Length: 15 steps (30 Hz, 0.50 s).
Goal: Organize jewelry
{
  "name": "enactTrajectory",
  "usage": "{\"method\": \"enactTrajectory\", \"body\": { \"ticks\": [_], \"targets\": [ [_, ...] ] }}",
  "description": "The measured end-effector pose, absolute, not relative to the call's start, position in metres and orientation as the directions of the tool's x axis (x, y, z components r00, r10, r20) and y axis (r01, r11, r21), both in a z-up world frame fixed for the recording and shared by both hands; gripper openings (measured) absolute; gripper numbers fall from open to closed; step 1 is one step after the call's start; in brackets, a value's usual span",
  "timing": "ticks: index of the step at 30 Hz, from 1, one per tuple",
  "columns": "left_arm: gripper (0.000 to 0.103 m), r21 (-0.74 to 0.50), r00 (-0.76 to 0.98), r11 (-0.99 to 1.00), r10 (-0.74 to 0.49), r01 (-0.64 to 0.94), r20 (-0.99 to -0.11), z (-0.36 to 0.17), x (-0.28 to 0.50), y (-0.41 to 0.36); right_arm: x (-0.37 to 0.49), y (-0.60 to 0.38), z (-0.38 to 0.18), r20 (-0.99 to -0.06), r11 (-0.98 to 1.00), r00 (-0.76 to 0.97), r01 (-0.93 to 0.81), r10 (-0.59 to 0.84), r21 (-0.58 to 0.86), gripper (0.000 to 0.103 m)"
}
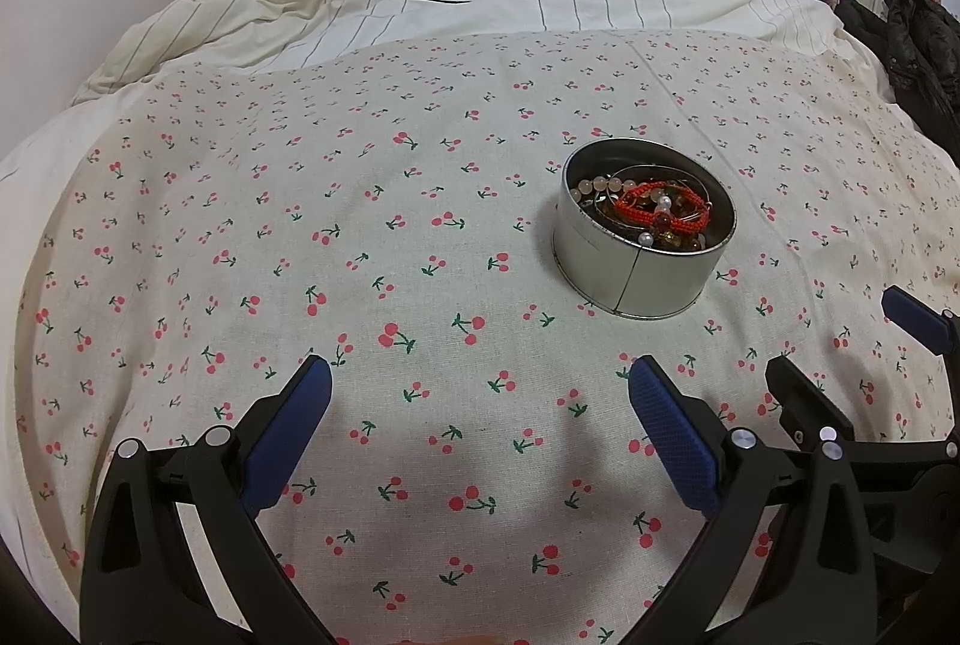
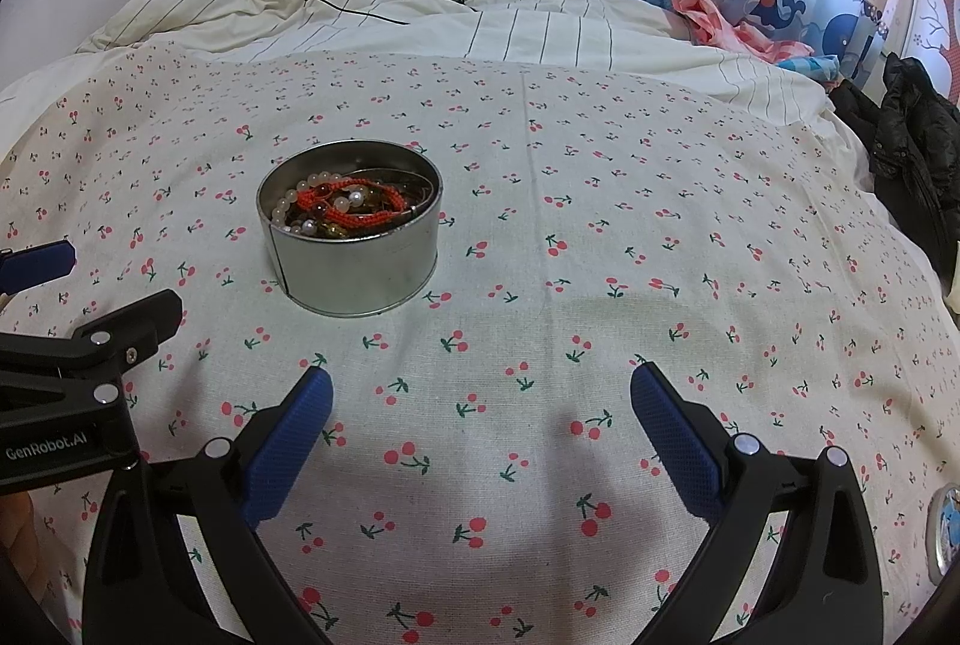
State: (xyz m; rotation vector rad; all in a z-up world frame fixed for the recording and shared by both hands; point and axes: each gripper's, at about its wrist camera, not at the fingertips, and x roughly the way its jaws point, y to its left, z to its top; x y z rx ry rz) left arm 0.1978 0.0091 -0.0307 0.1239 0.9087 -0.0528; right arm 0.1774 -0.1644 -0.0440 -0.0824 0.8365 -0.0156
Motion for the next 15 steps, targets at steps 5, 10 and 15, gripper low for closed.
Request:
{"method": "enactTrajectory", "body": {
  "ticks": [5, 10, 15],
  "targets": [
    [0.095, 0.087, 0.615, 0.991, 0.009, 0.097, -0.788, -0.0306, 0.1978, 0.009, 0.1777, -0.164, -0.0439, -0.741, 0.997, 0.67, -0.019, -0.046, -0.079, 0.095],
    [0.095, 0.088, 0.615, 0.991, 0.01, 0.097, -0.788, -0.031, 0.1977, 0.0087, 0.1777, -0.1638, -0.0439, -0.741, 0.997, 0.67, -0.019, -0.046, -0.079, 0.095],
    [0.095, 0.092, 0.616, 0.991, 0.014, 0.095, -0.788, -0.0316, 0.1979, 0.009, 0.1774, -0.1638, -0.0438, -0.741, 0.997, 0.669, -0.019, -0.047, -0.081, 0.095]
  ]
}}
